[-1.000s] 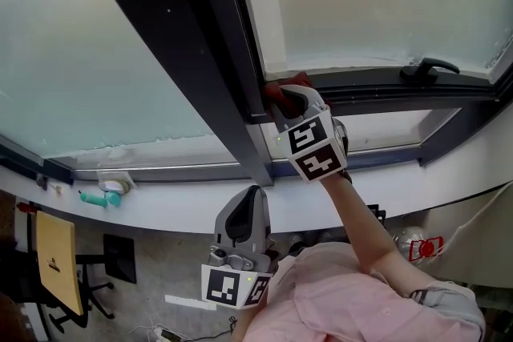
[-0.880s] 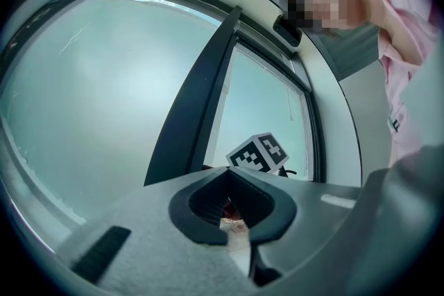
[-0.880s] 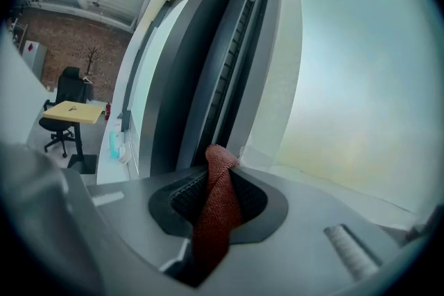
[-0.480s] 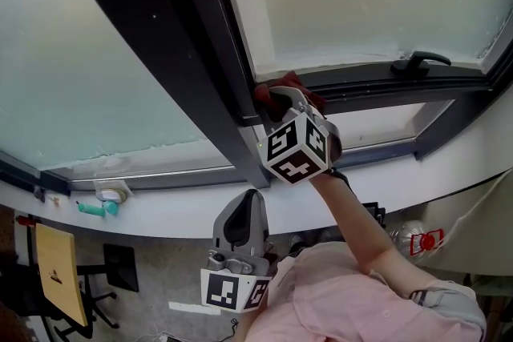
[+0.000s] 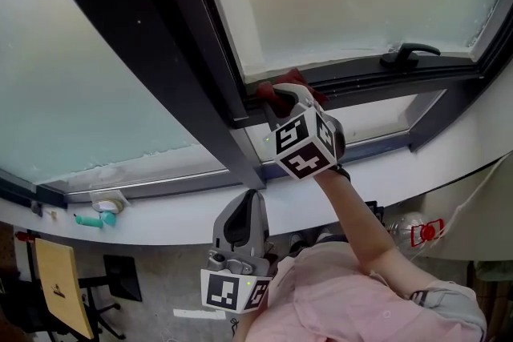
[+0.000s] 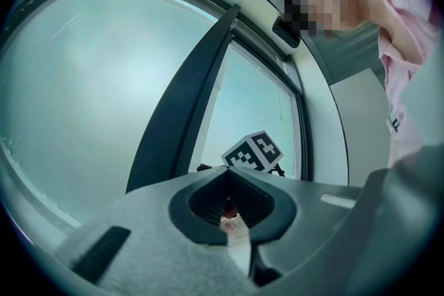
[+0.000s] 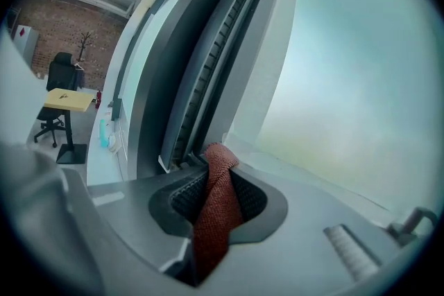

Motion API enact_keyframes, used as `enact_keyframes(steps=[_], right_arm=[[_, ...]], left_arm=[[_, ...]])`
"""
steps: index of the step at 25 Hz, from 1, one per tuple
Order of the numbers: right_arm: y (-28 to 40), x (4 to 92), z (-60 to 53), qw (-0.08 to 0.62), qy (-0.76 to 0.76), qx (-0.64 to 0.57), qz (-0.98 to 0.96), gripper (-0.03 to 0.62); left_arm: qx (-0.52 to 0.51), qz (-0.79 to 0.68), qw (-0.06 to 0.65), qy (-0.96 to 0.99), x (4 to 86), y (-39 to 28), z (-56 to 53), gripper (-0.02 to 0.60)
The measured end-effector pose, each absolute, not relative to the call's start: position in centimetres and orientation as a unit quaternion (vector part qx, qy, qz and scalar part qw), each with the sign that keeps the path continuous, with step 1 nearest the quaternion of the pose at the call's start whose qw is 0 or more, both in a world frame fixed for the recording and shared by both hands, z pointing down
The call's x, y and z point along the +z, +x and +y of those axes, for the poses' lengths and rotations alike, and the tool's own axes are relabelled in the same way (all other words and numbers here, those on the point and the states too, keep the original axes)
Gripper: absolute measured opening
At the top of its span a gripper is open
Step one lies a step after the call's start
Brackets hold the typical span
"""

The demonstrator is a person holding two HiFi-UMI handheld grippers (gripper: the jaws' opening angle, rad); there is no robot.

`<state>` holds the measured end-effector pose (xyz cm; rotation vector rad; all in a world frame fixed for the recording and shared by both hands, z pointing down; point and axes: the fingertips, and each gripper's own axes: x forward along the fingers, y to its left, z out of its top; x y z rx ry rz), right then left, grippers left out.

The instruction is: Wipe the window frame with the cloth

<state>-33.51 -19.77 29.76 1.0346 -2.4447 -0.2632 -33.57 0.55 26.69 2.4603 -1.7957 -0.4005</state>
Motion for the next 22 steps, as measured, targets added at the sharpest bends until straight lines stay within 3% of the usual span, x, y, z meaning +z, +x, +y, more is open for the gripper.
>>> enact_keyframes(steps=[22], right_arm=[[-27.3,29.9,-21.6,0.225,0.424,-0.059,-0.875,0.063]], left_arm=[[-0.137,-0.532,0.051,0.834,27.1,-30.5,-1.2,0.0]])
